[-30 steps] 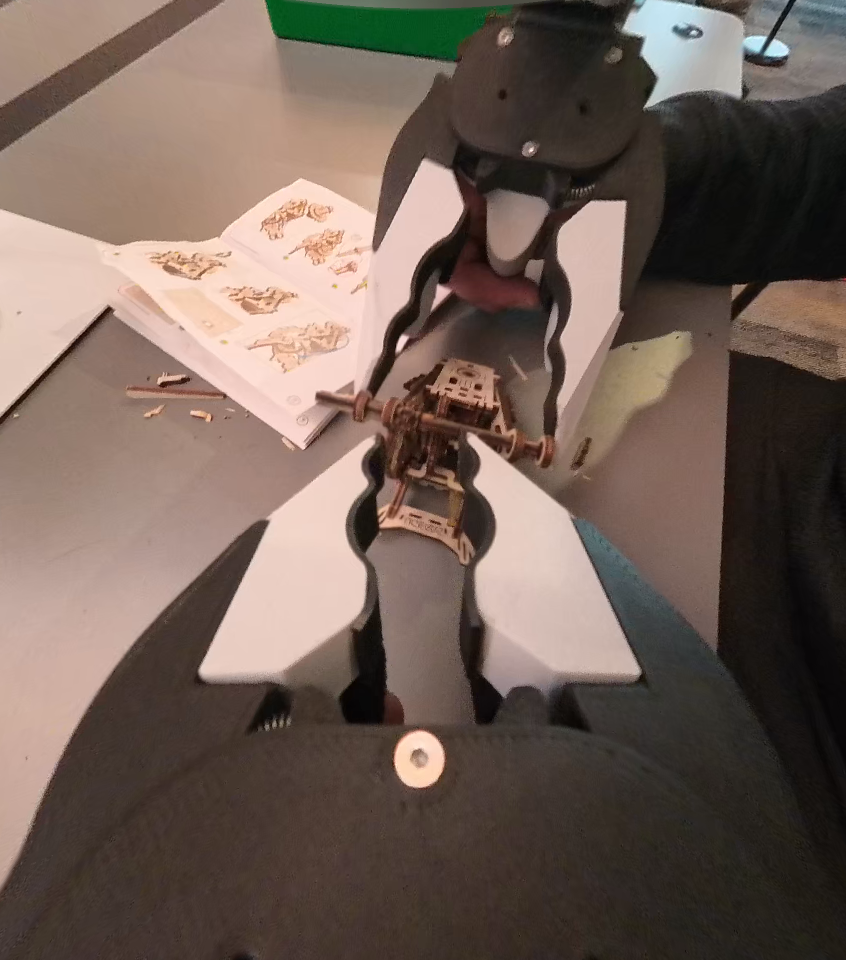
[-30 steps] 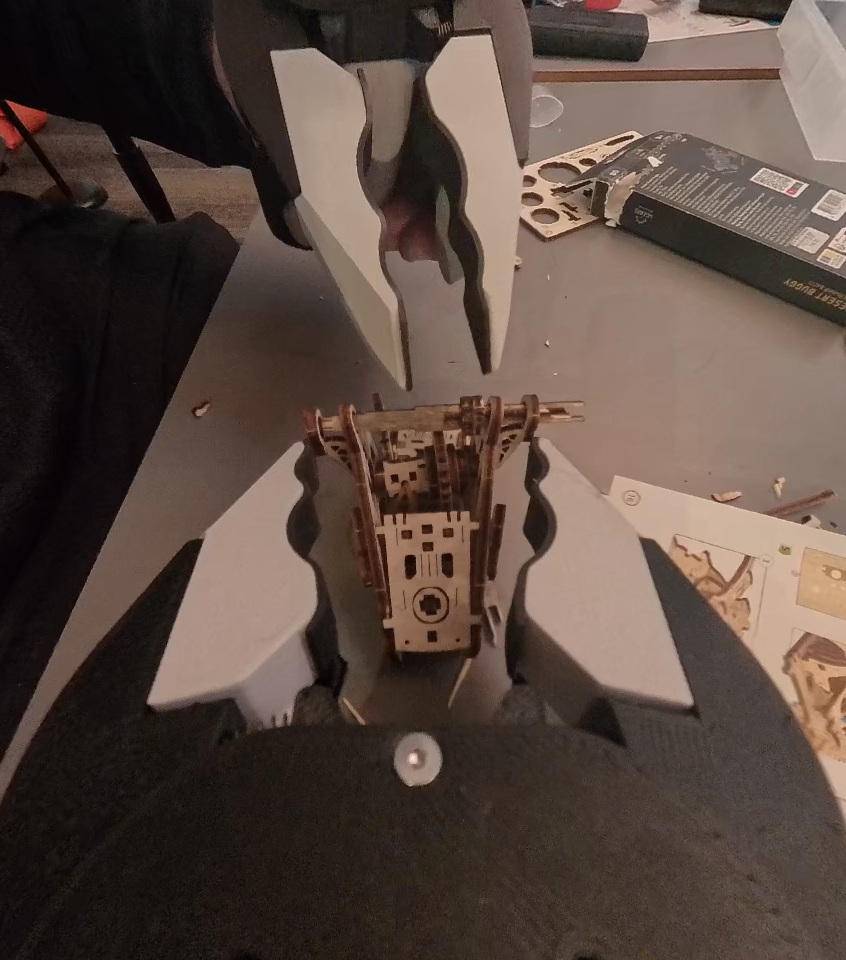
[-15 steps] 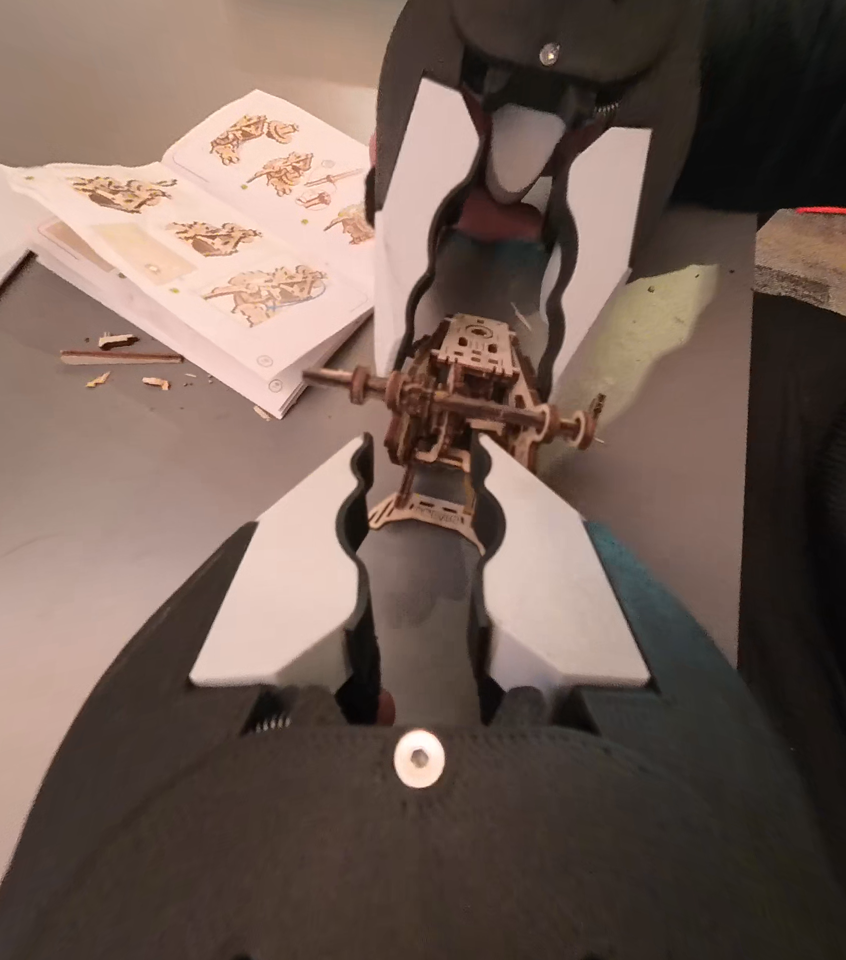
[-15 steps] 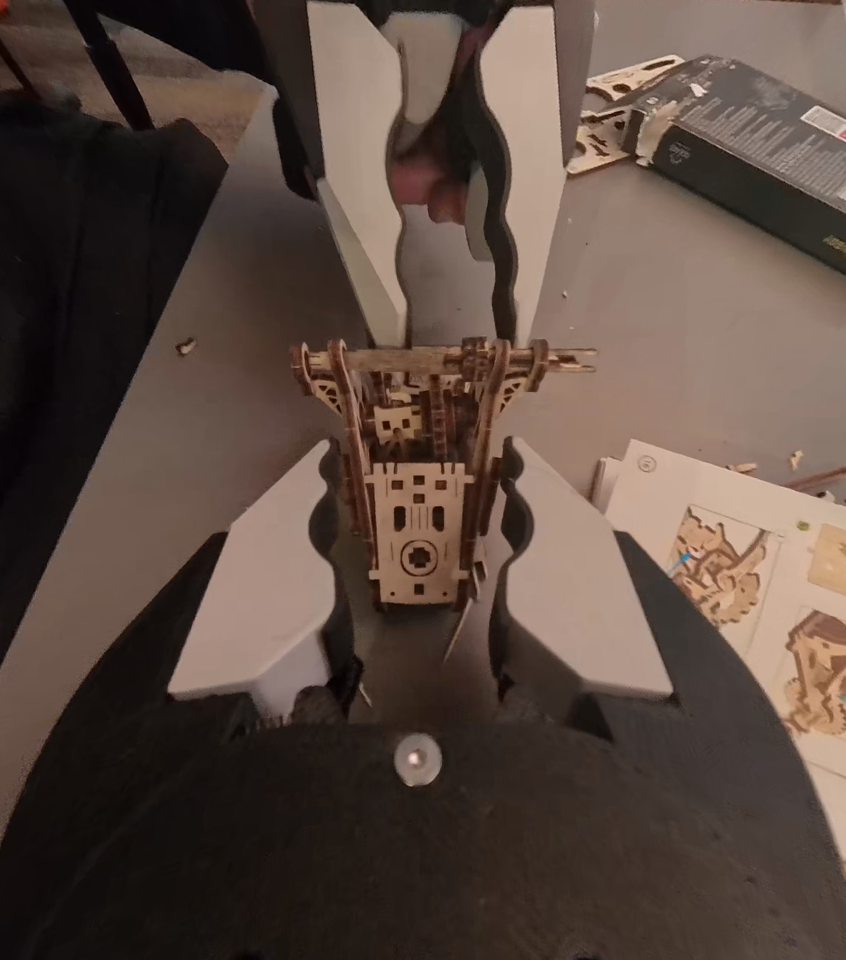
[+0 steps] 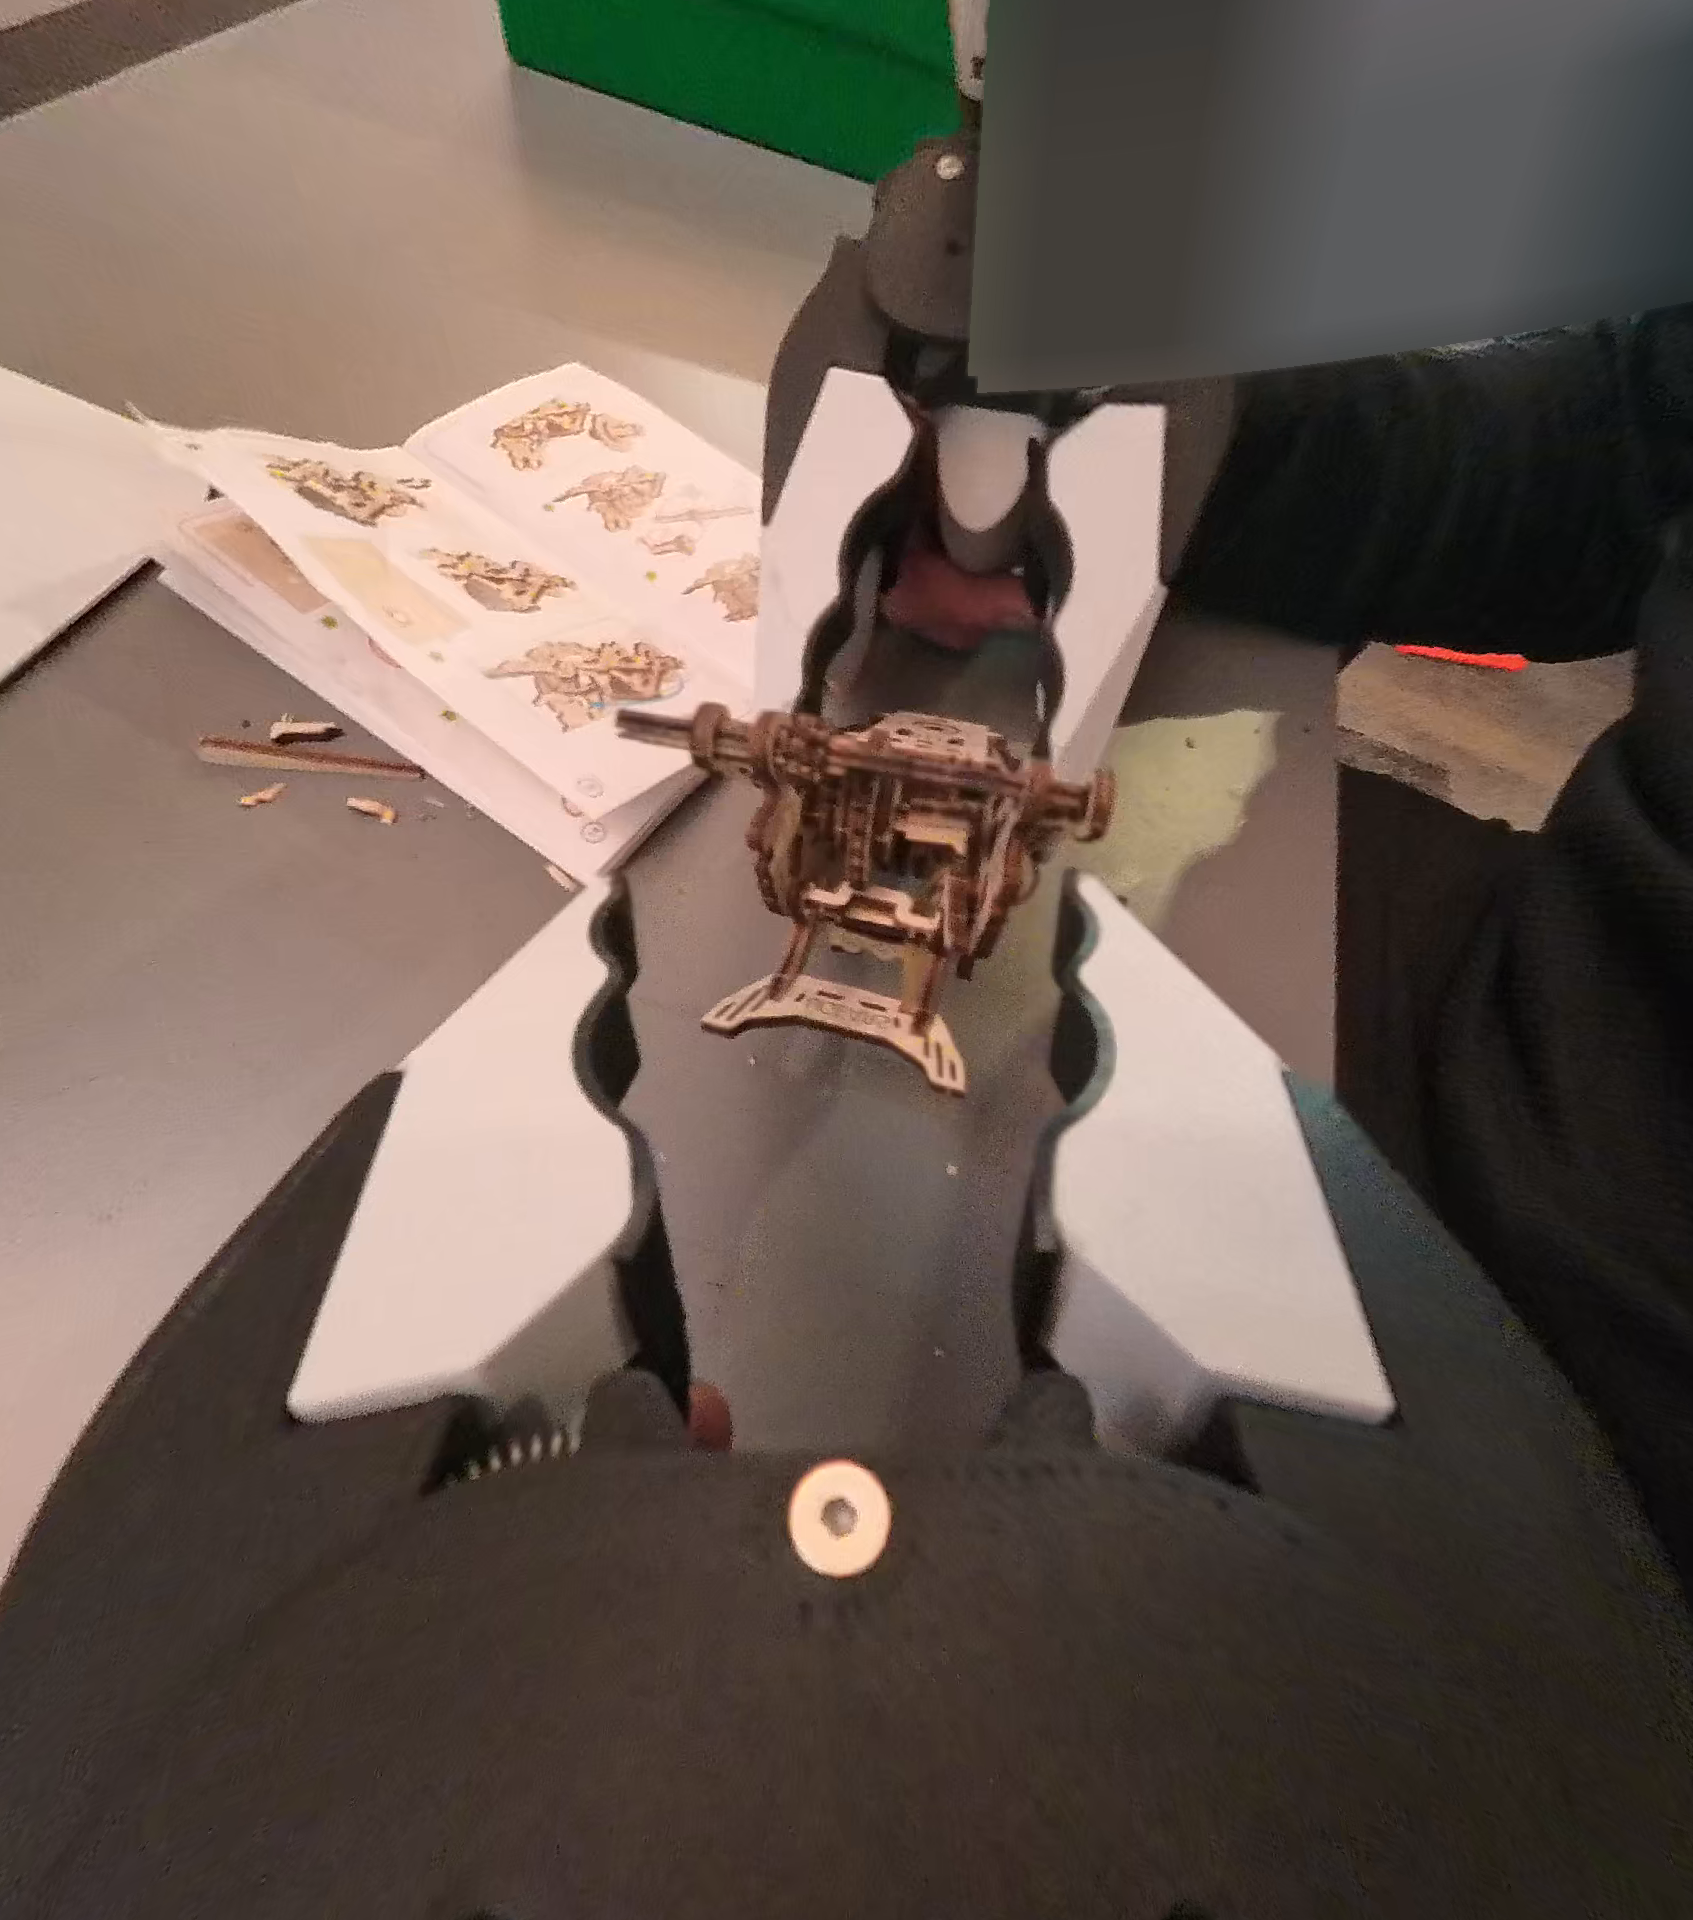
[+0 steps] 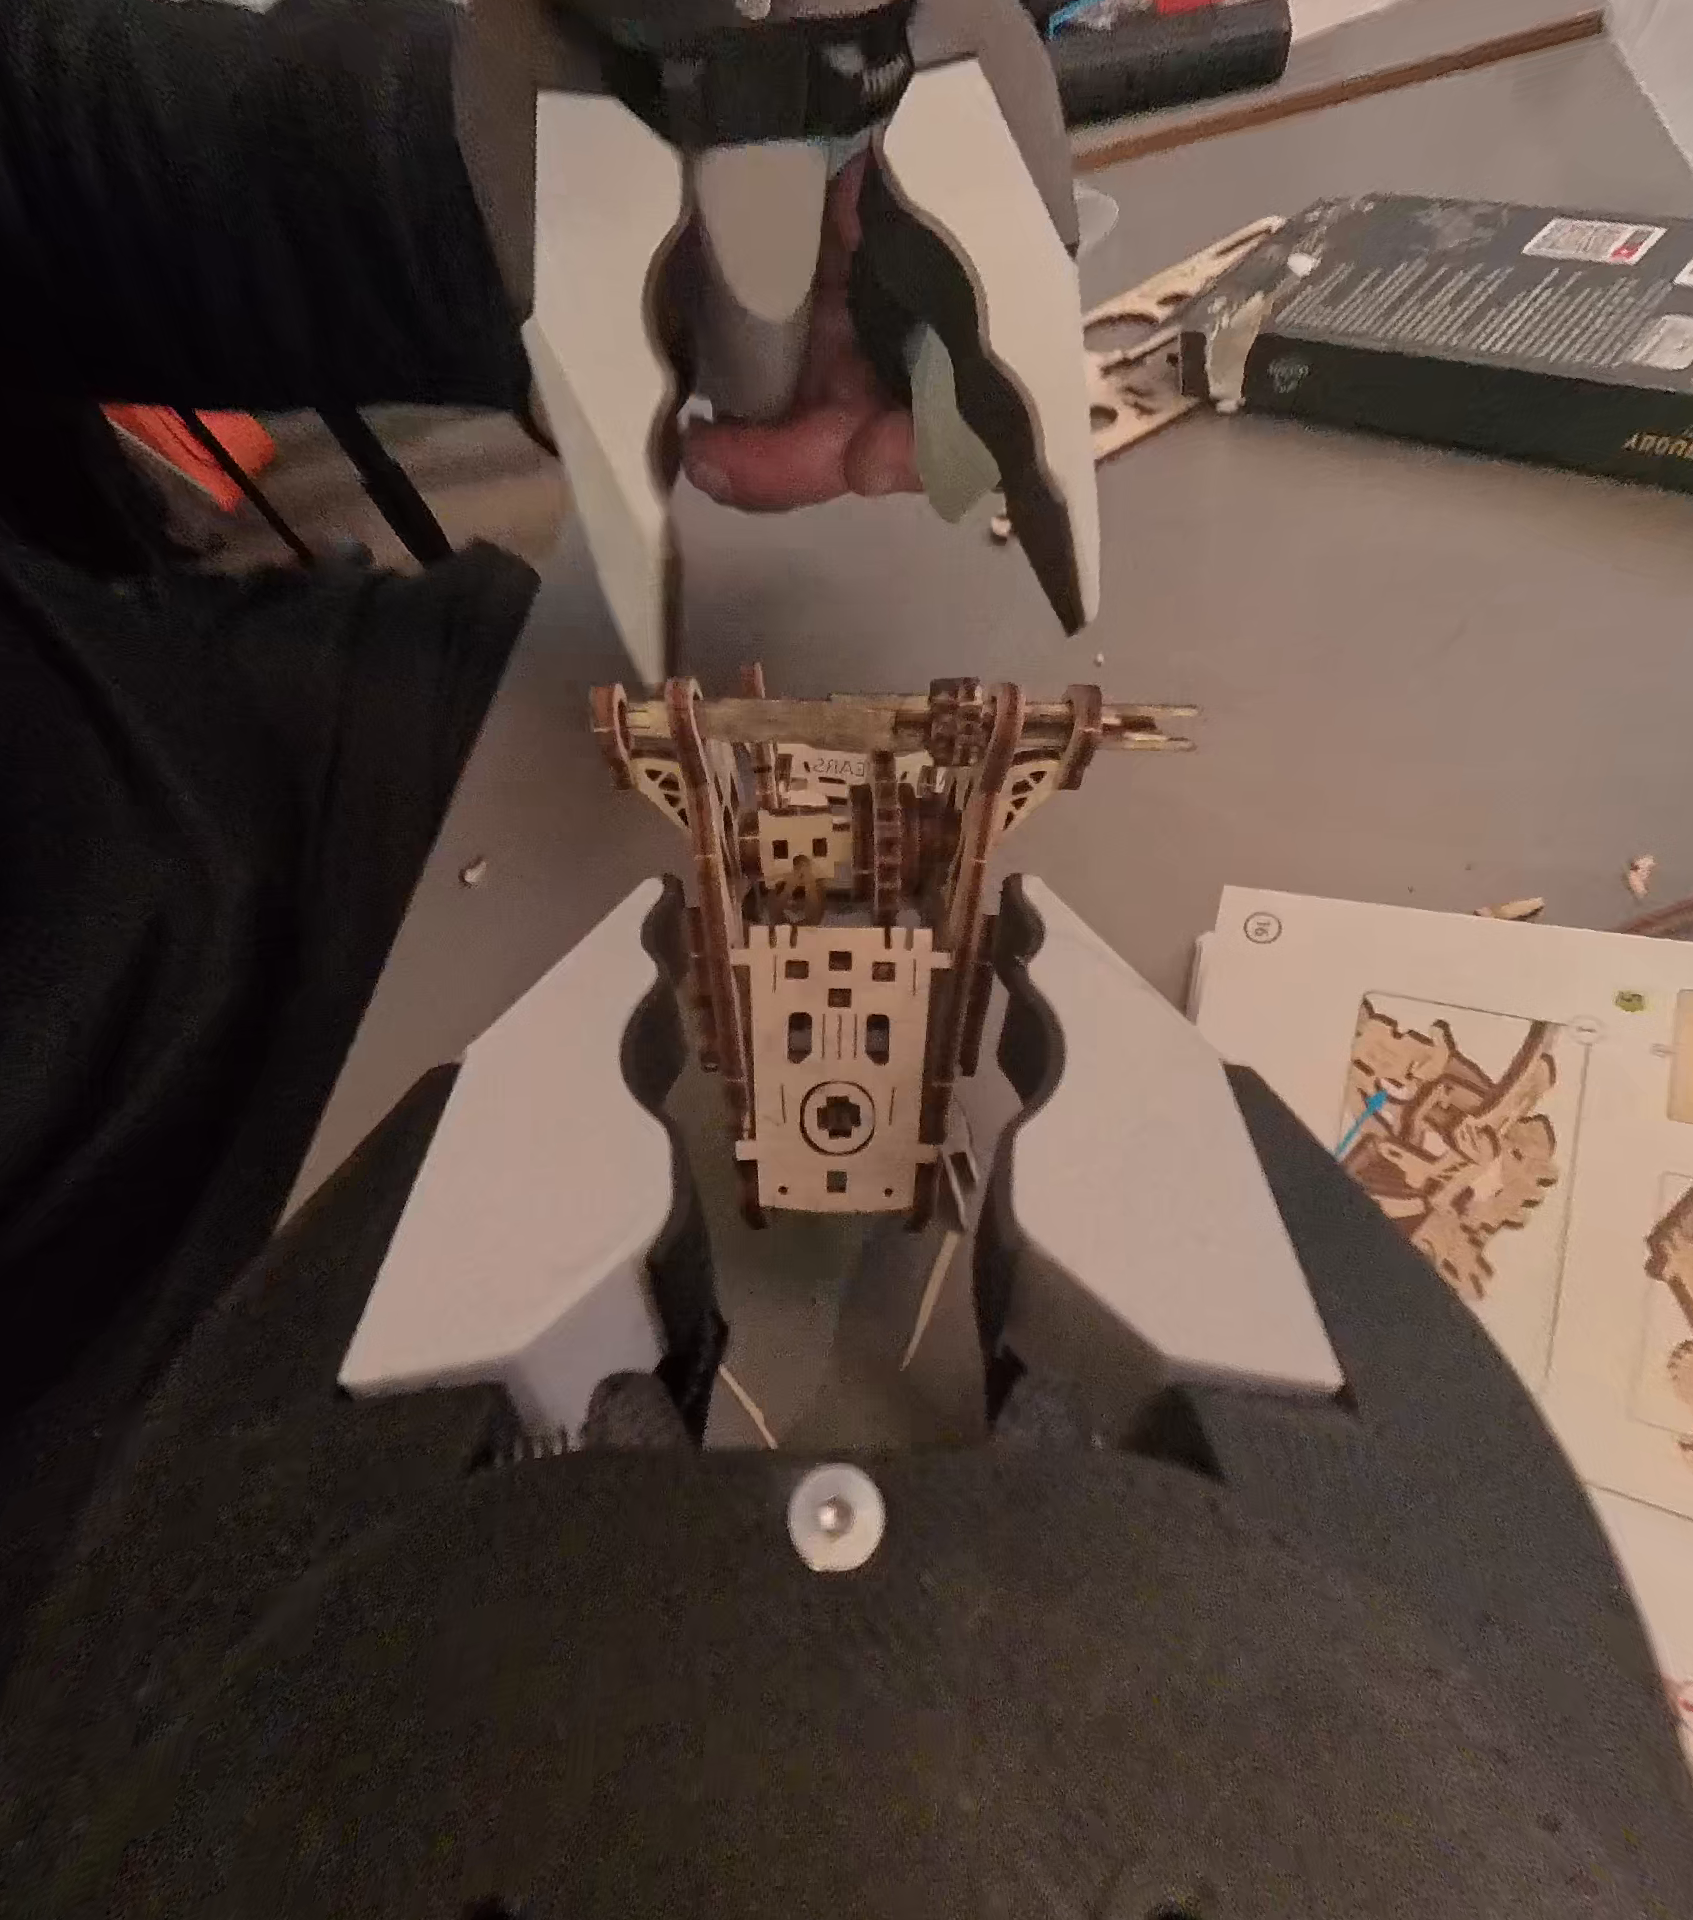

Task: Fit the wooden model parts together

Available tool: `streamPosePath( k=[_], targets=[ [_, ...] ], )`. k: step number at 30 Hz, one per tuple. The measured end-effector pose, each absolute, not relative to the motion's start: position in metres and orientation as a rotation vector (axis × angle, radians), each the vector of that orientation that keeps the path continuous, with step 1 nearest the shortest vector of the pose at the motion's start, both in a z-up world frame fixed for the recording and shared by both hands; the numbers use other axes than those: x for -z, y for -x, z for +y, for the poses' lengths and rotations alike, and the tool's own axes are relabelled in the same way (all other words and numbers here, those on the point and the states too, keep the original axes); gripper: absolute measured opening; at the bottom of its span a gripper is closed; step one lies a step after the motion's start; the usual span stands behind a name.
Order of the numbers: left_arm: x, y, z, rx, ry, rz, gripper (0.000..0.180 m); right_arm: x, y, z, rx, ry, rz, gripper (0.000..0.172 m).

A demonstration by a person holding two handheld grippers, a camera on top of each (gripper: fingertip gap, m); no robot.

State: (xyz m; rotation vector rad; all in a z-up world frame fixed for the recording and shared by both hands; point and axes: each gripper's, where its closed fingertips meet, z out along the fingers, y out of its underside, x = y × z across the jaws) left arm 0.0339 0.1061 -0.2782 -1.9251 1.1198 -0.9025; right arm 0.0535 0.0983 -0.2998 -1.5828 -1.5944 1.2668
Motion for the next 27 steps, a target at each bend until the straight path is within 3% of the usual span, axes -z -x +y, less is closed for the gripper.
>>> streamPosePath(
  k=[4, 10, 27],
  targets=[
    [0.278, -0.038, 0.098, 0.864, 1.925, 1.197, 0.086, 0.290, -0.053, 0.098, -1.331, 1.557, -1.561, 0.058],
    [0.280, -0.052, 0.091, 0.859, 1.900, 1.242, 0.059, 0.284, -0.050, 0.089, -1.322, 1.468, -1.598, 0.058],
    [0.278, -0.050, 0.089, 0.606, 1.781, 1.423, 0.055, 0.289, -0.047, 0.087, -1.135, 1.357, -1.671, 0.058]
  ],
)
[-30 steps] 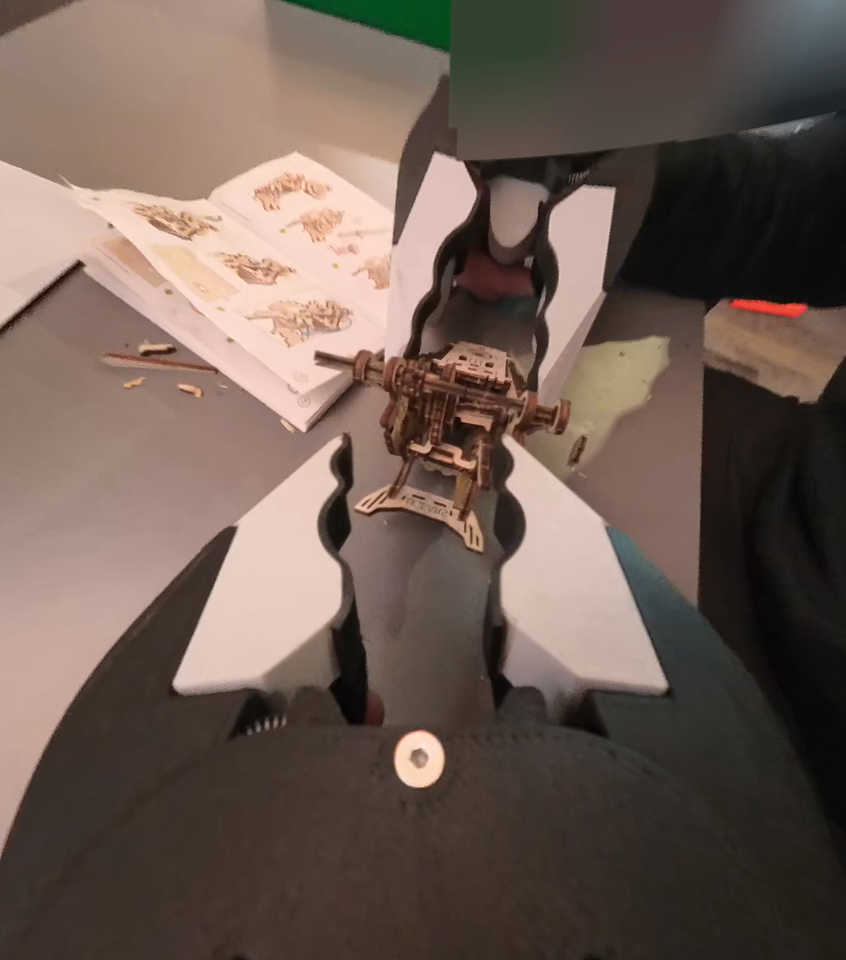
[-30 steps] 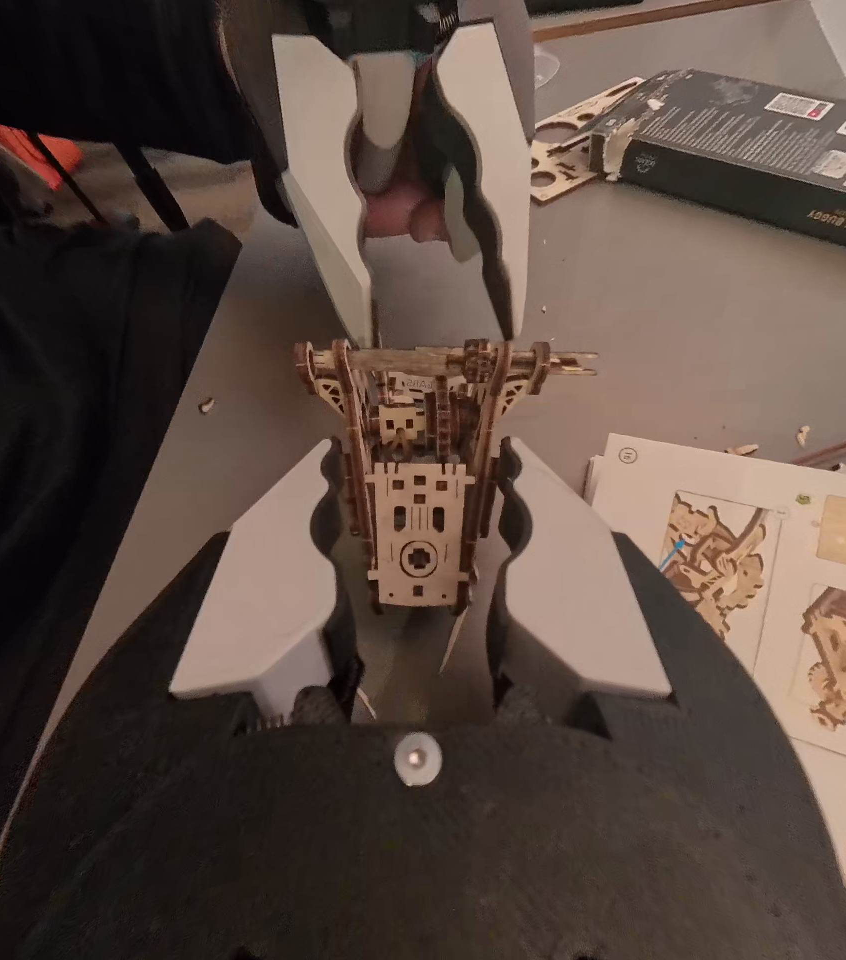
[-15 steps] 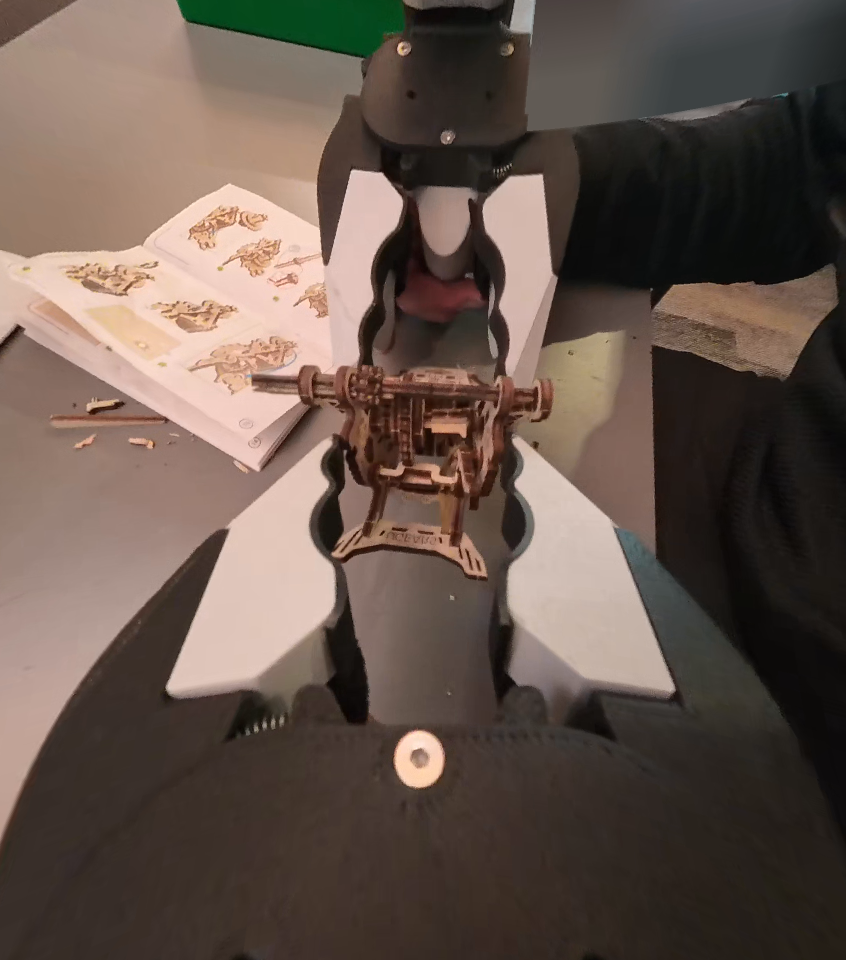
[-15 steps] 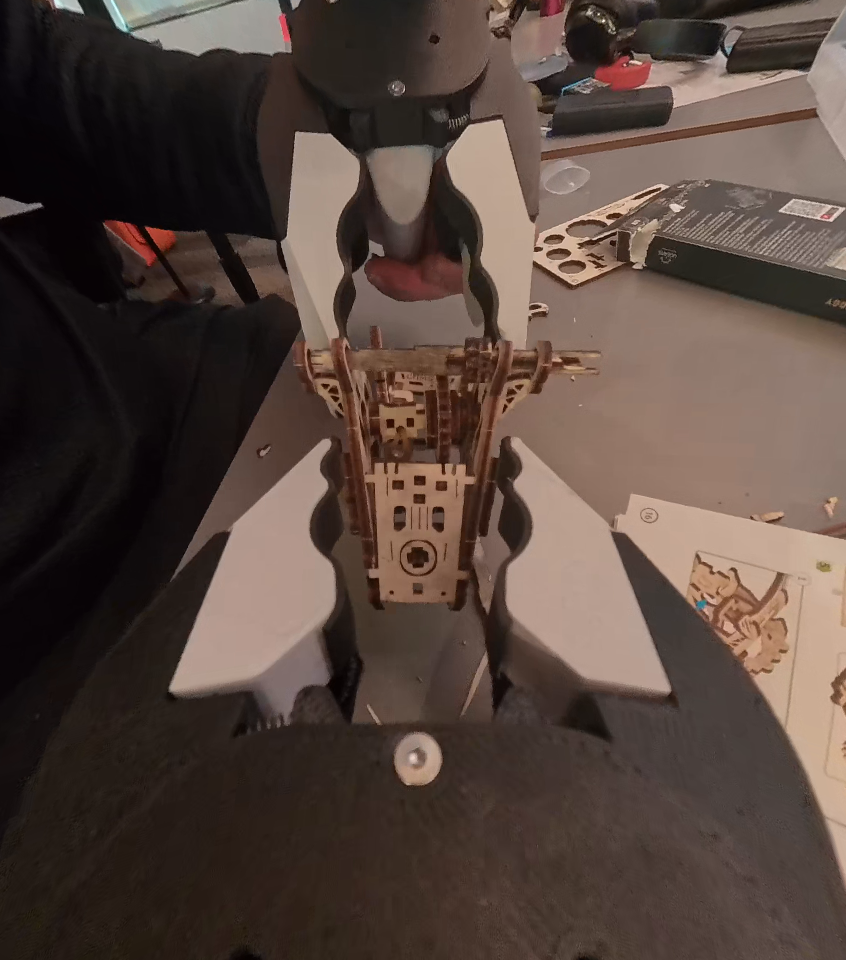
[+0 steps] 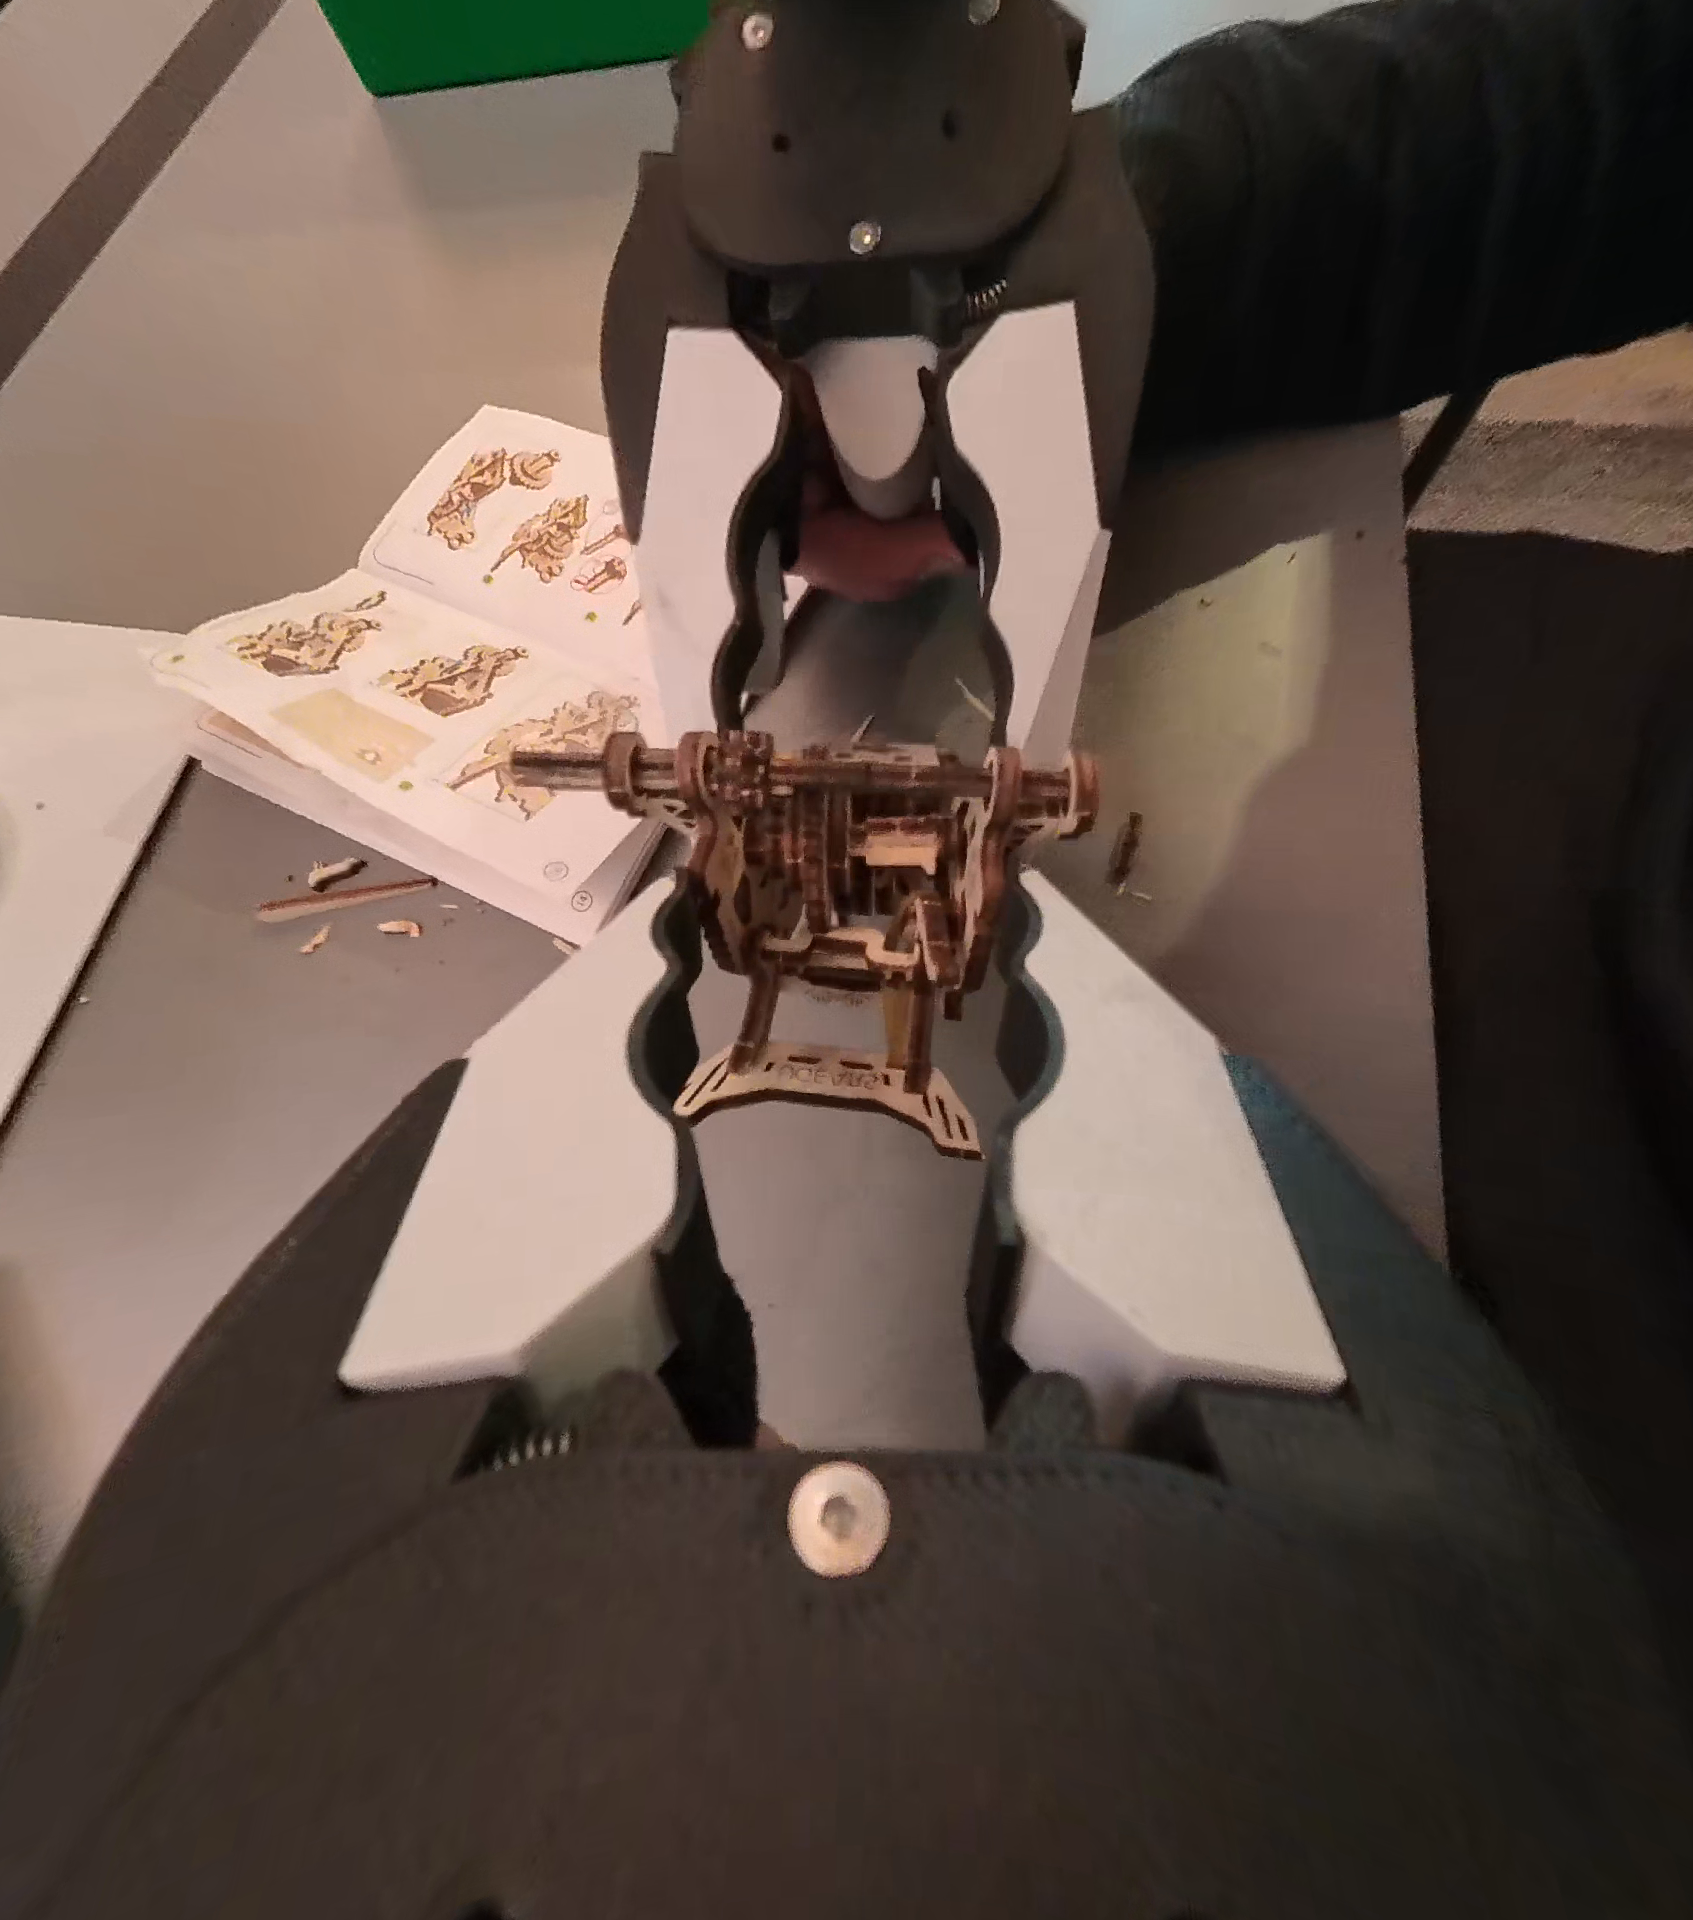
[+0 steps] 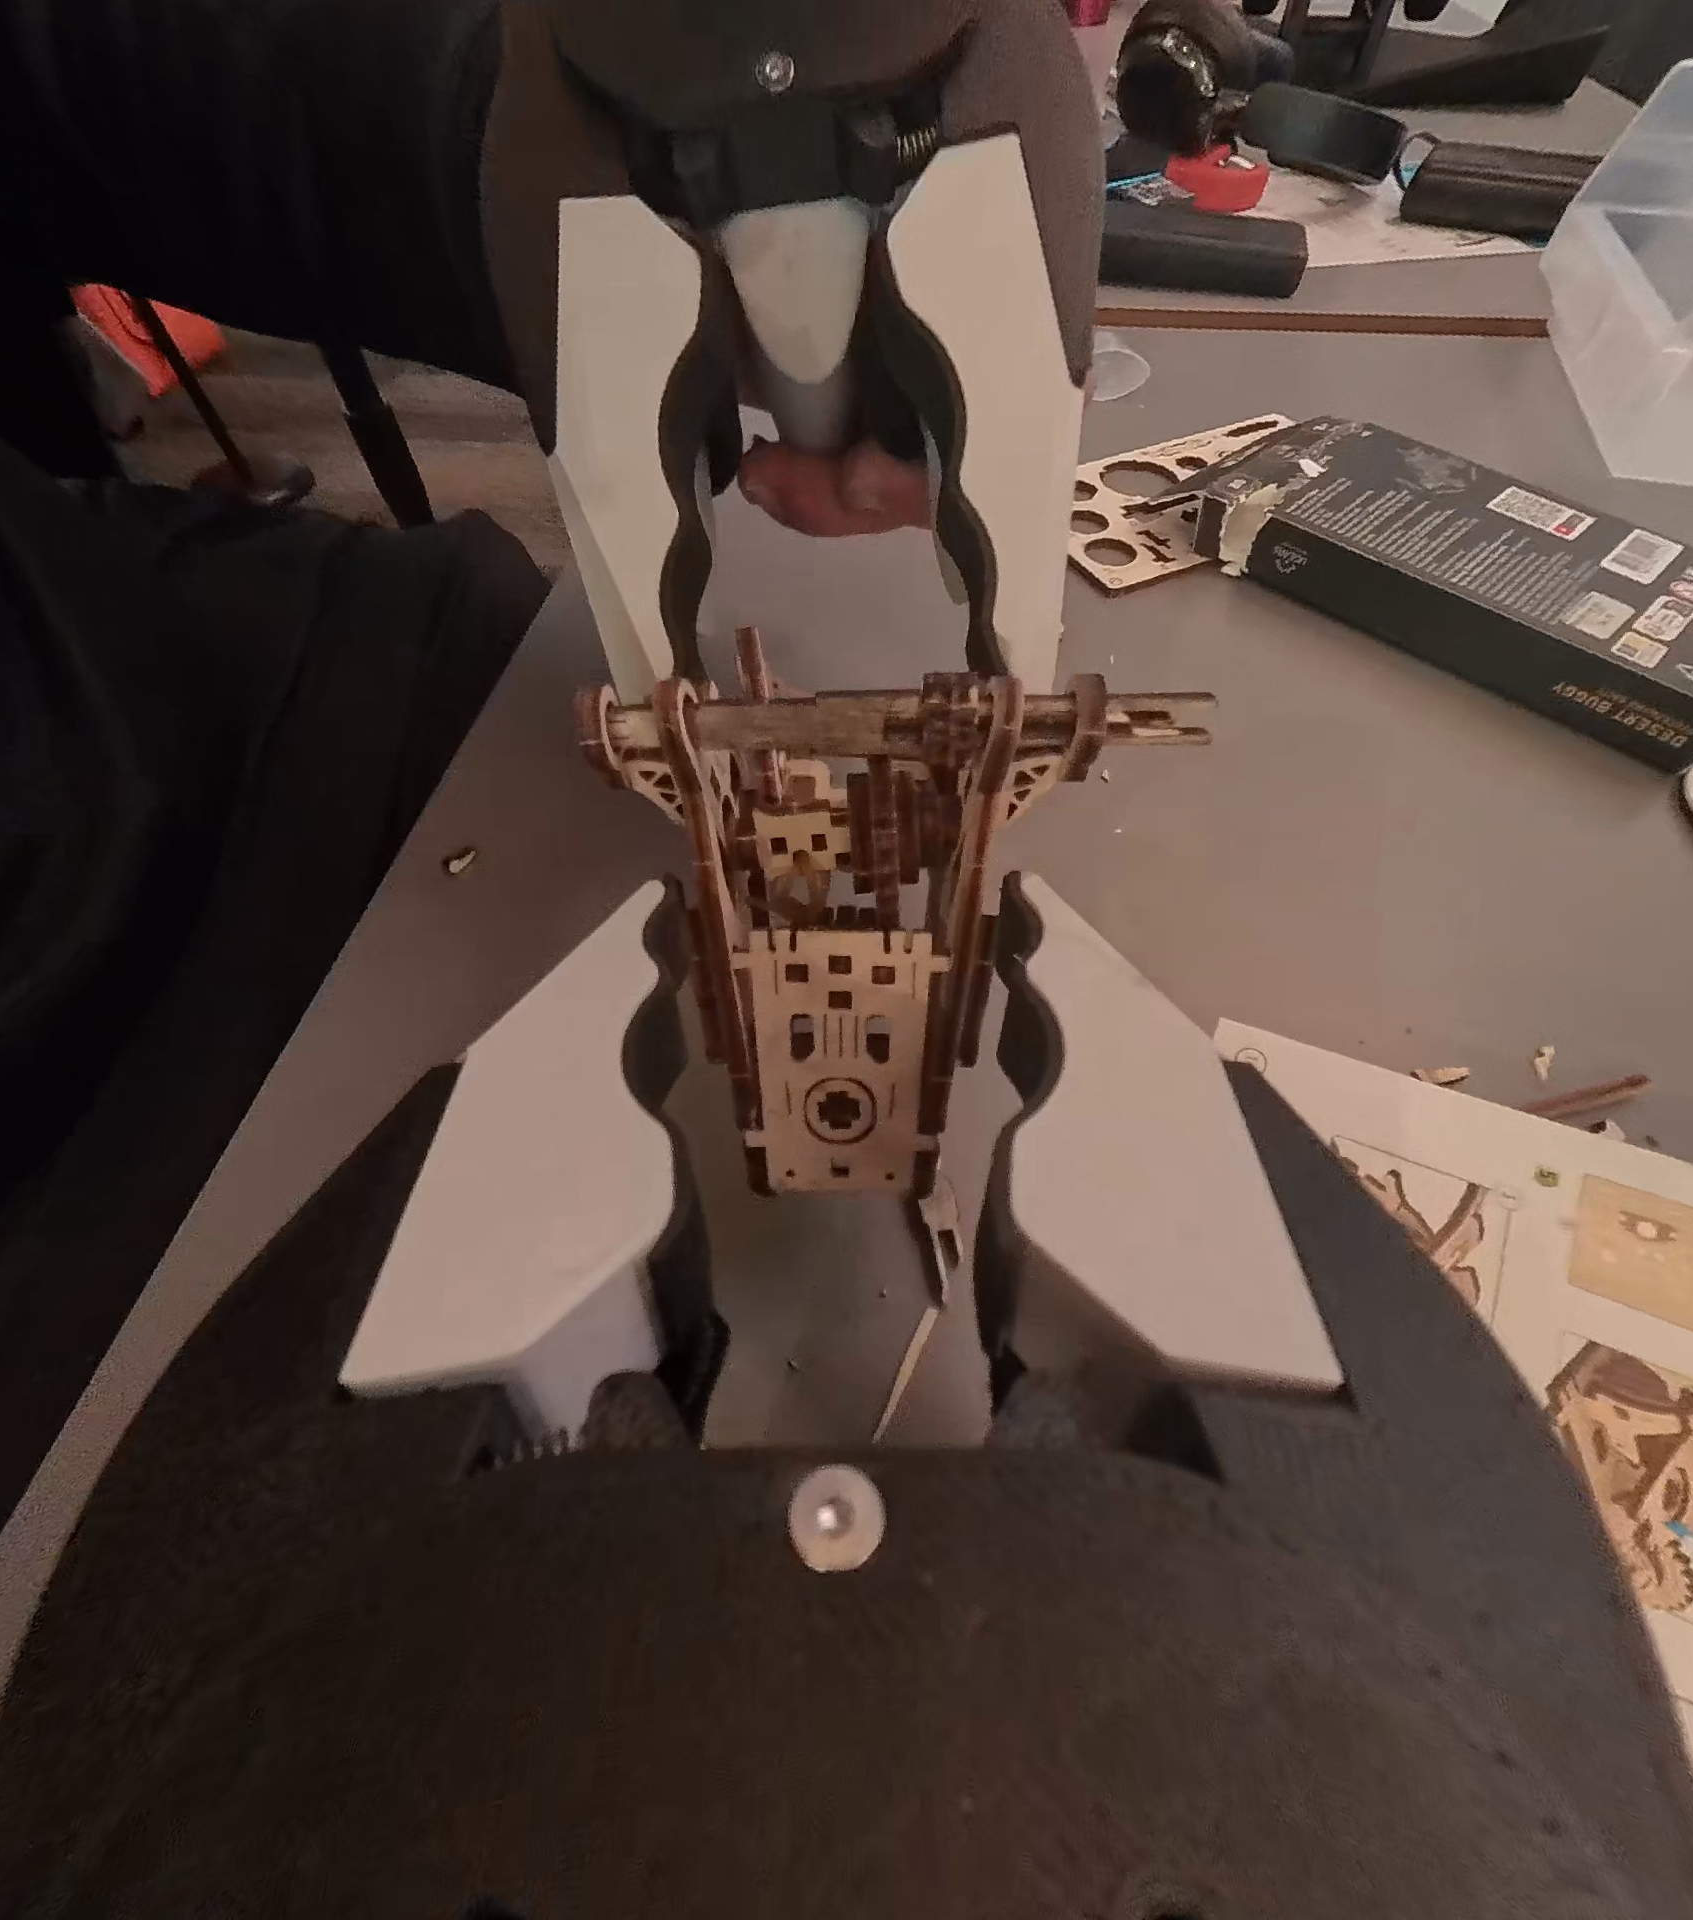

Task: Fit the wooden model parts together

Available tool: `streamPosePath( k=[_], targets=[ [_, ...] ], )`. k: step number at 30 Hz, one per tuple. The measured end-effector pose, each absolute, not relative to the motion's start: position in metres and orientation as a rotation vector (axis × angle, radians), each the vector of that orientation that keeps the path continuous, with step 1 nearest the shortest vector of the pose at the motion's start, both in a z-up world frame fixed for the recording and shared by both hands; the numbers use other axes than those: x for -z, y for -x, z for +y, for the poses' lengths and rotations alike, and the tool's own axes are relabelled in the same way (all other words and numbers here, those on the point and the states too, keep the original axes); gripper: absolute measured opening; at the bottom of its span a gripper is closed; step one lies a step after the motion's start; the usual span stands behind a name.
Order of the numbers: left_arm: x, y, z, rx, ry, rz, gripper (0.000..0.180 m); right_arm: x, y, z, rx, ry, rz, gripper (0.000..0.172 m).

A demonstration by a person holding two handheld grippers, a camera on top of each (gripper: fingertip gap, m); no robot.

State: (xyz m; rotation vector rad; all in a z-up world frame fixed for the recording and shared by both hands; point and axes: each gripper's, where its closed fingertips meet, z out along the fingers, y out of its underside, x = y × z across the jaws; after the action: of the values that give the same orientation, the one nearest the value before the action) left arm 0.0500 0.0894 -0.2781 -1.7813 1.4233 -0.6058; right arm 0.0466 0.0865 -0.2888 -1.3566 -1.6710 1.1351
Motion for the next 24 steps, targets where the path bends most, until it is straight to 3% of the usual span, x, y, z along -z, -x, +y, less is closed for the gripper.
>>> streamPosePath(
  k=[15, 21, 24],
  targets=[
    [0.281, -0.045, 0.090, 0.576, 1.820, 1.468, 0.054, 0.291, -0.043, 0.088, -1.123, 1.366, -1.664, 0.057],
    [0.266, -0.042, 0.104, 0.791, 1.960, 1.240, 0.066, 0.278, -0.043, 0.094, -1.434, 1.521, -1.497, 0.057],
    [0.248, -0.043, 0.107, 0.955, 1.966, 1.107, 0.052, 0.266, -0.044, 0.097, -1.642, 1.571, -1.373, 0.057]
  ],
)
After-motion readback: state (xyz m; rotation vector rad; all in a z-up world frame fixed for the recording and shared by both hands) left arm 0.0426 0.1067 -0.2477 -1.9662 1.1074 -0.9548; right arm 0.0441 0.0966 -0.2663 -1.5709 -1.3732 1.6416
